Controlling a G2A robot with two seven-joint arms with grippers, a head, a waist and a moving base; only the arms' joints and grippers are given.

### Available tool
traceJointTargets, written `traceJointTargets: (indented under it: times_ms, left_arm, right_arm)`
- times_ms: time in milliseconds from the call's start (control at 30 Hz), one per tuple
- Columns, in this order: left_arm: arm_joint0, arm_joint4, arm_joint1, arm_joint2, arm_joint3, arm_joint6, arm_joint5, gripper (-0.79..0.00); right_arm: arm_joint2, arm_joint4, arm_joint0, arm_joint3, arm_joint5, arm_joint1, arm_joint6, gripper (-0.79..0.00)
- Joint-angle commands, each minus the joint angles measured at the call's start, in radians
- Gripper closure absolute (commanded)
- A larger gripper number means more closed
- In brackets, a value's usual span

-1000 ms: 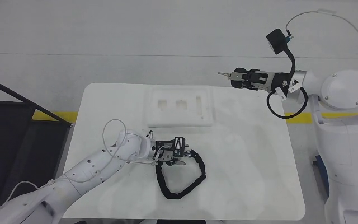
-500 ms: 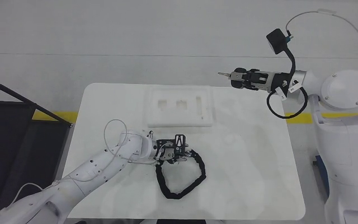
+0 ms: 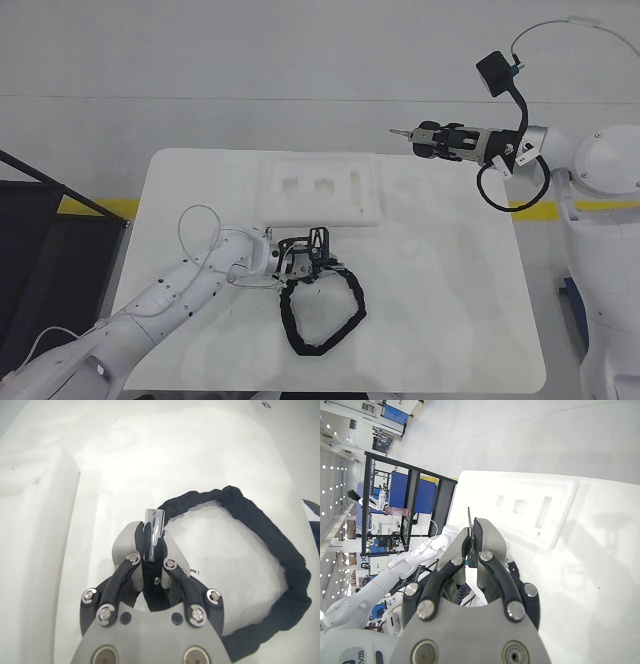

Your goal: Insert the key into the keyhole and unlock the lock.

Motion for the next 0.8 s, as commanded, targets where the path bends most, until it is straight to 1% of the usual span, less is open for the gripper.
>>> traceJointTargets:
  times_ms: [0, 200, 300, 500, 567, 767]
  left_arm:
    - [0.0, -0.021, 0.003, -0.018, -0.005, 0.0, -0.02, 0.0]
    - [0.008, -0.085, 0.02, -0.089, -0.052, 0.029, -0.09, 0.0]
    - [0.011, -0.08, 0.031, -0.124, -0.102, 0.028, -0.124, 0.0]
    - [0.043, -0.152, 0.049, -0.2, -0.182, 0.073, -0.163, 0.0]
    - [0.054, -0.183, 0.053, -0.219, -0.208, 0.08, -0.164, 0.0]
    - [0.071, -0.263, 0.067, -0.266, -0.276, 0.09, -0.164, 0.0]
  right_arm:
    - [0.0, 0.0, 0.0, 0.0, 0.0, 0.0, 0.0, 0.0]
    - [0.0, 0.0, 0.0, 0.0, 0.0, 0.0, 0.0, 0.0]
    - [0.0, 0.0, 0.0, 0.0, 0.0, 0.0, 0.0, 0.0]
    - [-0.001, 0.005, -0.011, -0.003, -0.002, 0.0, -0.012, 0.0]
    - [-0.001, 0.018, -0.013, -0.016, 0.005, 0.004, 0.027, 0.0]
    - [0.005, 0.073, 0.029, -0.033, 0.004, 0.016, 0.16, 0.0]
